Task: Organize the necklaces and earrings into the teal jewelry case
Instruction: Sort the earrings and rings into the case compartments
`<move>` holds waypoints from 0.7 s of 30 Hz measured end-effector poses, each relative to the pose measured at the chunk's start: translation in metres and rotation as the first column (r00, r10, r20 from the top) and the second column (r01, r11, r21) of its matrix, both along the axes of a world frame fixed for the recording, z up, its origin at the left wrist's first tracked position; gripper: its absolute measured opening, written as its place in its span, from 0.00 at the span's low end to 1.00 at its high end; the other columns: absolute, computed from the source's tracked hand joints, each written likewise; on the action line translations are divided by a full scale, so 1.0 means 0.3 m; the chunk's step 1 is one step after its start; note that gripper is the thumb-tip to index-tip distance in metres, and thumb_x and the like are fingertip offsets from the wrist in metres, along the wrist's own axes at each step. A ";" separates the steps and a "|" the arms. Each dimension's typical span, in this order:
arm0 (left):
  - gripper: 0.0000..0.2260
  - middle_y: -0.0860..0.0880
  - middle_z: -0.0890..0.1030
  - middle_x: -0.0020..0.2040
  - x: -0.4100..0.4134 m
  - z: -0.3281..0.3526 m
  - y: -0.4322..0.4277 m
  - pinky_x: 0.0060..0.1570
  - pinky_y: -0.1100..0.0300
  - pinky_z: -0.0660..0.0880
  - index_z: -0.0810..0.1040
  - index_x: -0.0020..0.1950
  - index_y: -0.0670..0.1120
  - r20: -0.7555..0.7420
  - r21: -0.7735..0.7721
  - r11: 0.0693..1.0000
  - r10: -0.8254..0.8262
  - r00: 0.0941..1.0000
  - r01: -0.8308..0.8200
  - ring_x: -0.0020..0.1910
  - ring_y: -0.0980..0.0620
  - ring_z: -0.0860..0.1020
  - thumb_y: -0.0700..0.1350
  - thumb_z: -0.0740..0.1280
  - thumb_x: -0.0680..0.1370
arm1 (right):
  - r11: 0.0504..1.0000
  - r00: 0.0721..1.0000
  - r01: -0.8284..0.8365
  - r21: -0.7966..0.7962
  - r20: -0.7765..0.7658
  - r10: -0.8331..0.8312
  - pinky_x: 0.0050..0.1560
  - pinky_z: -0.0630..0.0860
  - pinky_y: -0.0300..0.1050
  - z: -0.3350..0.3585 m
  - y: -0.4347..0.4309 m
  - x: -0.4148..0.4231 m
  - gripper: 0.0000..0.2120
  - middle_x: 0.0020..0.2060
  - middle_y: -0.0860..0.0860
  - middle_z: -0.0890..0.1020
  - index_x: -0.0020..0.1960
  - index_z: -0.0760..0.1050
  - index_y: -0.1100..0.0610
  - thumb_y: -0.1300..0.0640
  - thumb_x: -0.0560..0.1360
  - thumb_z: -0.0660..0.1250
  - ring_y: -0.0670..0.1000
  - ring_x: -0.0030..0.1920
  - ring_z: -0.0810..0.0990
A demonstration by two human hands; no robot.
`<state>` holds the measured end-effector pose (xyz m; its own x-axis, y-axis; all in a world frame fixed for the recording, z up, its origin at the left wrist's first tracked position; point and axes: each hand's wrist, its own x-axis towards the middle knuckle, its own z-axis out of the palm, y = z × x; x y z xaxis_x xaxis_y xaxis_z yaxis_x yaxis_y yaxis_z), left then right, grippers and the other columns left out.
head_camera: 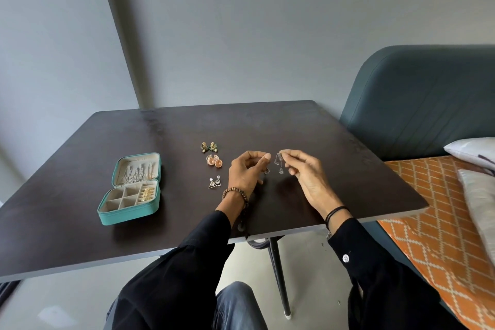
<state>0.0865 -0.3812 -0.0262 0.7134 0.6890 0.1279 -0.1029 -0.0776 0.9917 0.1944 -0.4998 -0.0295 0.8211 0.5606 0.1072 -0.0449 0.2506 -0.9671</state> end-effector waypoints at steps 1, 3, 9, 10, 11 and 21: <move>0.09 0.46 0.86 0.46 -0.009 0.002 -0.002 0.27 0.61 0.75 0.82 0.49 0.45 -0.009 0.000 1.000 -0.012 1.000 0.012 0.41 0.54 0.82 0.49 0.74 0.76 | 1.000 1.000 -0.014 -0.002 -0.018 0.014 0.37 0.68 0.38 0.007 -0.007 -0.007 0.05 0.42 0.55 0.84 0.51 0.84 0.62 0.65 0.77 0.71 0.47 0.39 0.75; 0.07 0.47 0.86 0.46 -0.030 0.004 -0.006 0.27 0.62 0.75 0.82 0.48 0.47 -0.040 0.012 1.000 -0.021 0.999 0.022 0.40 0.55 0.81 0.49 0.74 0.76 | 0.998 0.998 -0.047 -0.030 -0.039 0.046 0.35 0.68 0.37 0.020 -0.023 -0.022 0.05 0.42 0.55 0.84 0.52 0.83 0.63 0.67 0.78 0.69 0.47 0.39 0.76; 0.07 0.44 0.86 0.46 -0.103 0.029 -0.019 0.26 0.61 0.75 0.81 0.51 0.44 -0.043 0.024 0.996 -0.081 0.996 0.082 0.36 0.51 0.80 0.46 0.71 0.78 | 0.990 0.985 -0.114 -0.079 -0.136 0.102 0.34 0.67 0.37 0.039 -0.058 -0.074 0.06 0.40 0.51 0.82 0.53 0.83 0.62 0.66 0.78 0.69 0.45 0.38 0.74; 0.06 0.44 0.86 0.46 -0.115 0.039 -0.021 0.26 0.61 0.75 0.81 0.52 0.44 -0.045 0.042 0.994 -0.097 0.994 0.098 0.35 0.50 0.80 0.45 0.71 0.78 | 0.990 0.984 -0.111 -0.090 -0.147 0.097 0.33 0.66 0.36 0.042 -0.060 -0.081 0.05 0.40 0.50 0.82 0.53 0.83 0.61 0.65 0.78 0.70 0.45 0.37 0.74; 0.06 0.44 0.85 0.46 -0.126 0.049 -0.023 0.27 0.61 0.76 0.81 0.53 0.45 -0.045 0.064 0.991 -0.113 0.993 0.116 0.35 0.50 0.80 0.45 0.70 0.79 | 0.989 0.984 -0.110 -0.103 -0.150 0.094 0.33 0.66 0.36 0.047 -0.061 -0.089 0.05 0.40 0.49 0.82 0.52 0.83 0.59 0.64 0.77 0.70 0.45 0.37 0.73; 0.11 0.51 0.85 0.43 -0.170 0.152 -0.017 0.27 0.65 0.76 0.82 0.61 0.50 -0.089 0.457 0.878 -0.119 0.989 0.147 0.33 0.51 0.83 0.49 0.69 0.80 | 0.973 0.966 -0.209 -0.099 -0.176 0.190 0.43 0.69 0.43 0.120 -0.053 -0.151 0.11 0.47 0.53 0.84 0.59 0.81 0.60 0.58 0.79 0.67 0.50 0.48 0.77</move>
